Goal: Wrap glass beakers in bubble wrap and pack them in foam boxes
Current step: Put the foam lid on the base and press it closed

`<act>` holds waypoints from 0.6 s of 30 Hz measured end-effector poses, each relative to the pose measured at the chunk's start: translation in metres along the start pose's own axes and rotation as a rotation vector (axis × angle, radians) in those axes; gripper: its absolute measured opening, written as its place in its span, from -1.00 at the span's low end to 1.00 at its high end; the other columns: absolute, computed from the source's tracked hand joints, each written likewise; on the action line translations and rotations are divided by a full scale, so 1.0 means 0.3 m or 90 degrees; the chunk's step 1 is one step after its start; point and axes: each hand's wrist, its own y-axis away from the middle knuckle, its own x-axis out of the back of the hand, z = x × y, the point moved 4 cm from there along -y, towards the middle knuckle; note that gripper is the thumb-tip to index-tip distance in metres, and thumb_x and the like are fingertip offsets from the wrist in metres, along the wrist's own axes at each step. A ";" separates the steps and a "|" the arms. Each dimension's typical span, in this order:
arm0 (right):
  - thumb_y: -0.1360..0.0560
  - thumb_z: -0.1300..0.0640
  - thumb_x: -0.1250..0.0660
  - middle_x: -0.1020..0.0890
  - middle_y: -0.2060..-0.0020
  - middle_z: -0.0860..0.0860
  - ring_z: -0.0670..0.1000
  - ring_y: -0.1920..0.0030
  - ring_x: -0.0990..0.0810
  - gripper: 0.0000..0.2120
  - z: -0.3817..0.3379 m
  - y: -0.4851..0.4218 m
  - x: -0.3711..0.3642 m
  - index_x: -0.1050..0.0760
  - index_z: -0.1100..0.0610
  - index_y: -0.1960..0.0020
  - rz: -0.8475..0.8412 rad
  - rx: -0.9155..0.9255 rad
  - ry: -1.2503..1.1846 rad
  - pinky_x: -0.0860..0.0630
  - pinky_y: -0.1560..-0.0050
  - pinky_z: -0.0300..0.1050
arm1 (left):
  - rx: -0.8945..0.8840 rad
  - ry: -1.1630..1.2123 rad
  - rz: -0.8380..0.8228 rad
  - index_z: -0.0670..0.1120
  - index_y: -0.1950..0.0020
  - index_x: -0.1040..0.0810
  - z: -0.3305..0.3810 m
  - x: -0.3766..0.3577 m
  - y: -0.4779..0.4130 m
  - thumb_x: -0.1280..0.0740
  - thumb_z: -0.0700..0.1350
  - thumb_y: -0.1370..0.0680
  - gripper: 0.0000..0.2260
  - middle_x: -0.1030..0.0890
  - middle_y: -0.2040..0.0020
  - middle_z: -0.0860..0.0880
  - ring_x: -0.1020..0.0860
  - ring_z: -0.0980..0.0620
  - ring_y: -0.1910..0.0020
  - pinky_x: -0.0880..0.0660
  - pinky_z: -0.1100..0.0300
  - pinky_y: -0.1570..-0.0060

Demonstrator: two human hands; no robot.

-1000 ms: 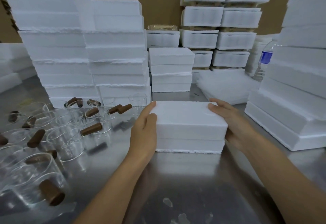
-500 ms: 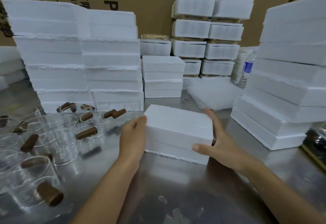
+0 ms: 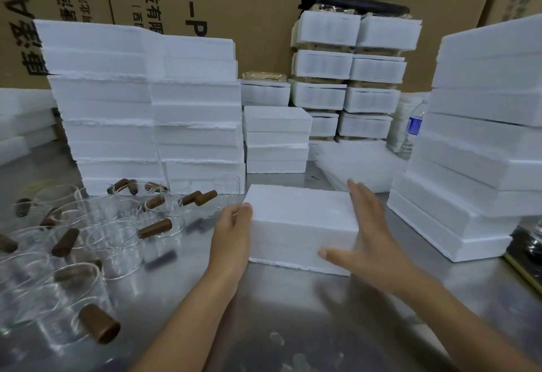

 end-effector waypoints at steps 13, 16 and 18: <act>-0.36 -0.47 -0.13 -0.25 -0.44 -0.12 -0.10 -0.46 -0.11 -0.24 -0.109 -0.076 -0.074 -0.23 -0.11 -0.44 0.049 0.100 0.259 0.16 -0.50 -0.01 | 0.046 -0.002 -0.060 0.00 -0.18 -0.44 -0.022 -0.019 -0.024 -0.28 0.04 -0.54 -0.75 -0.52 0.06 0.17 -0.49 0.25 0.11 -0.32 0.30 0.25; -0.36 -0.40 -0.07 -0.39 -0.33 -0.16 -0.11 -0.38 -0.27 -0.43 -0.056 -0.069 -0.026 -0.44 -0.15 -0.25 0.156 -0.032 0.029 -0.15 -0.39 -0.21 | 0.058 -0.006 -0.067 0.05 -0.15 -0.44 -0.030 -0.025 -0.037 -0.26 0.06 -0.53 -0.78 -0.50 0.07 0.21 -0.44 0.30 0.11 -0.29 0.33 0.25; -0.47 -0.23 -0.18 -0.44 -0.21 -0.28 -0.24 -0.26 -0.38 -0.77 -0.011 -0.068 -0.029 -0.46 -0.27 -0.10 0.167 -0.125 -0.138 -0.21 -0.15 -0.50 | 0.061 -0.010 -0.074 0.07 -0.12 -0.43 -0.032 -0.029 -0.043 -0.25 0.07 -0.53 -0.80 -0.48 0.07 0.21 -0.42 0.29 0.11 -0.27 0.33 0.24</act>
